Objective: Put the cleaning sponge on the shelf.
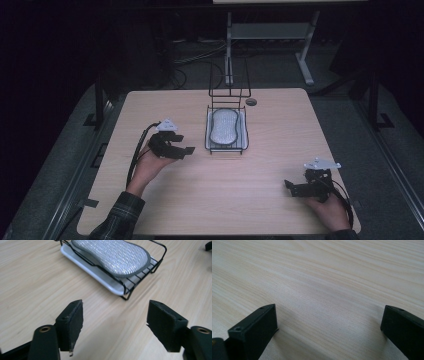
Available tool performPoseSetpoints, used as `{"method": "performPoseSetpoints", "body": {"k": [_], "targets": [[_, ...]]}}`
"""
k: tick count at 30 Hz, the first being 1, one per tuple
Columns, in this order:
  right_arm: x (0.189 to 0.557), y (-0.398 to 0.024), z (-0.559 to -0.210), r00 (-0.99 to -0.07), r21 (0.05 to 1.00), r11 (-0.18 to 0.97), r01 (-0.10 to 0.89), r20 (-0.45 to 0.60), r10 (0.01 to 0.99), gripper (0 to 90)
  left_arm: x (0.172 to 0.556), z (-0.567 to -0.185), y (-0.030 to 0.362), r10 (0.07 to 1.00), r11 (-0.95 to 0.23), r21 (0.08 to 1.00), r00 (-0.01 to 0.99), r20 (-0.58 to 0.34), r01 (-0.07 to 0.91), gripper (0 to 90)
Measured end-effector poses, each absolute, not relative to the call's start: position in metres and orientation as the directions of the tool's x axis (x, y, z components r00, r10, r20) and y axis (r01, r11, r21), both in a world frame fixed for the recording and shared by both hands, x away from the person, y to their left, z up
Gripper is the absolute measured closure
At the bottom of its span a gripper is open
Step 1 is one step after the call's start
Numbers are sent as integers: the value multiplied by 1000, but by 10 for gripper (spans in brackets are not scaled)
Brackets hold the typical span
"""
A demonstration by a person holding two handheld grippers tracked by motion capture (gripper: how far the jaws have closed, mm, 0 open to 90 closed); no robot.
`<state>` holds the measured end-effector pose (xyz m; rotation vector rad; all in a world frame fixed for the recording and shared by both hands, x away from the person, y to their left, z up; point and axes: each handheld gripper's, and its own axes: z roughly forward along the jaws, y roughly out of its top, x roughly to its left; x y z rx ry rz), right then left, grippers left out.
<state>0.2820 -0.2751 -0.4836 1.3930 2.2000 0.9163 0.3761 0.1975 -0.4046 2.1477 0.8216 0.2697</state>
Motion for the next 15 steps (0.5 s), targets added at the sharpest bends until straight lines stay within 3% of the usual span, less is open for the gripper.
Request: {"method": "performPoseSetpoints", "body": {"k": [9, 15], "targets": [[282, -275, -484, -437, 698, 297, 652, 27, 899, 1, 347, -410, 220, 648, -487, 747, 760, -38, 452, 189], [282, -275, -484, -437, 698, 297, 652, 27, 899, 1, 333, -416, 229, 656, -490, 742, 754, -33, 458, 174]]}}
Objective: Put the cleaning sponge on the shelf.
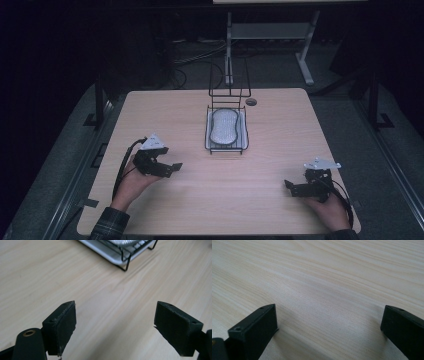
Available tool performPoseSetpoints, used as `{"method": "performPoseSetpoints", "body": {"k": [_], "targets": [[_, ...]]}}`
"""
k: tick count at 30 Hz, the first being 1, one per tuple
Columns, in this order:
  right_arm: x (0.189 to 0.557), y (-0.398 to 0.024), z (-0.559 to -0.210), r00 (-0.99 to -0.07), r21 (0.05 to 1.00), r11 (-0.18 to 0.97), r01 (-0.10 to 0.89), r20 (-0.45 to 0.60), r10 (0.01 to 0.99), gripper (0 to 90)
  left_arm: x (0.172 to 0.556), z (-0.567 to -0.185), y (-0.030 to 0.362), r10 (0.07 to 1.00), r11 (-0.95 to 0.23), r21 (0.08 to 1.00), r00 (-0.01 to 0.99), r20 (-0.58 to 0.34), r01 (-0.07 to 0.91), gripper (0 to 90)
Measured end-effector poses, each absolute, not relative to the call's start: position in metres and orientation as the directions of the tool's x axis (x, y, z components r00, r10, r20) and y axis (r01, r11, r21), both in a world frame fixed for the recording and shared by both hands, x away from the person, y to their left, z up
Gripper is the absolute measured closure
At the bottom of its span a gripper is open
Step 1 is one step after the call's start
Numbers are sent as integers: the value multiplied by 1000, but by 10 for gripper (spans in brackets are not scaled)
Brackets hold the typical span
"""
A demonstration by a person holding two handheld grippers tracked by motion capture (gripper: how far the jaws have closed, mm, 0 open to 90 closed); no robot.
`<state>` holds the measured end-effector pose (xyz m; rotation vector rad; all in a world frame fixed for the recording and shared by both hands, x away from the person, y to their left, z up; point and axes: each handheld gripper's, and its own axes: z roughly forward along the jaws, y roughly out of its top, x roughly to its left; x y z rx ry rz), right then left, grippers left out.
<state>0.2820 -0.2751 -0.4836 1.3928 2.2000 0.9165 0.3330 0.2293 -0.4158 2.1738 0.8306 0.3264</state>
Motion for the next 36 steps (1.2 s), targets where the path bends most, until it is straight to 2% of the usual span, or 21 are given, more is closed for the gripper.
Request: {"method": "performPoseSetpoints", "body": {"k": [27, 36], "targets": [[282, -275, -484, -436, 698, 295, 653, 27, 900, 1, 267, -461, 291, 722, -501, 671, 692, -24, 546, 137], [282, -275, -484, -435, 698, 295, 653, 27, 900, 1, 259, -470, 299, 712, -512, 692, 702, 11, 508, 131]]}}
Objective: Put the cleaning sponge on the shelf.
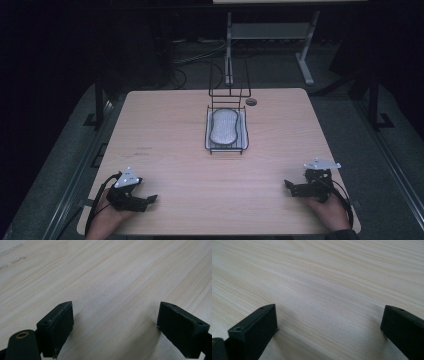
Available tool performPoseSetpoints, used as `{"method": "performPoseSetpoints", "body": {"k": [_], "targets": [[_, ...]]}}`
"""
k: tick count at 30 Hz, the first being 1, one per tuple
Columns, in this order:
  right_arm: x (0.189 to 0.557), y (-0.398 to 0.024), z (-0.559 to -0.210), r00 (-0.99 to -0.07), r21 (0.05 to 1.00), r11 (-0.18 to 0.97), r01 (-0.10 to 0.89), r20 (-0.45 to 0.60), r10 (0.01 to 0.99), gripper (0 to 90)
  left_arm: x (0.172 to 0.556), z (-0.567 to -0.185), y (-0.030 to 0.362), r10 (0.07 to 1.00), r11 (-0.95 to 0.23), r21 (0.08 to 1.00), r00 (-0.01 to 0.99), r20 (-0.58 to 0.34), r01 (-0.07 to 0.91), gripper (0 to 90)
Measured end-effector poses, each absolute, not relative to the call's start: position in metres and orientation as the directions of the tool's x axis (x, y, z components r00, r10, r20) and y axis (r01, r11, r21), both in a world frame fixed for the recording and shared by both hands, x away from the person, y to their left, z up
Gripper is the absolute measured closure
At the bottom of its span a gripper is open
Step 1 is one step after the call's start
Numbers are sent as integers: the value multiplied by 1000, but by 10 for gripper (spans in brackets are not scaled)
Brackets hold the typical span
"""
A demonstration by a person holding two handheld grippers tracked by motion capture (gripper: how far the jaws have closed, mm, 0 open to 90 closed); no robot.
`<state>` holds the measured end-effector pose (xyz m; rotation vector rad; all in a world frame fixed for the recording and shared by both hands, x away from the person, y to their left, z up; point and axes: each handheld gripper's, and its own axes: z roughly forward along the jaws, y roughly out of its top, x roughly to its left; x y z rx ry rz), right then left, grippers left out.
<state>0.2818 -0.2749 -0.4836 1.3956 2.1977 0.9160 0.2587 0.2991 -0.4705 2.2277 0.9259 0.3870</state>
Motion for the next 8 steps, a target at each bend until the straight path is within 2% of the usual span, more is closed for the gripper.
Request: {"method": "performPoseSetpoints", "body": {"k": [8], "targets": [[282, -275, -484, -435, 698, 295, 653, 27, 900, 1, 256, -474, 303, 708, -492, 723, 706, 8, 484, 130]]}}
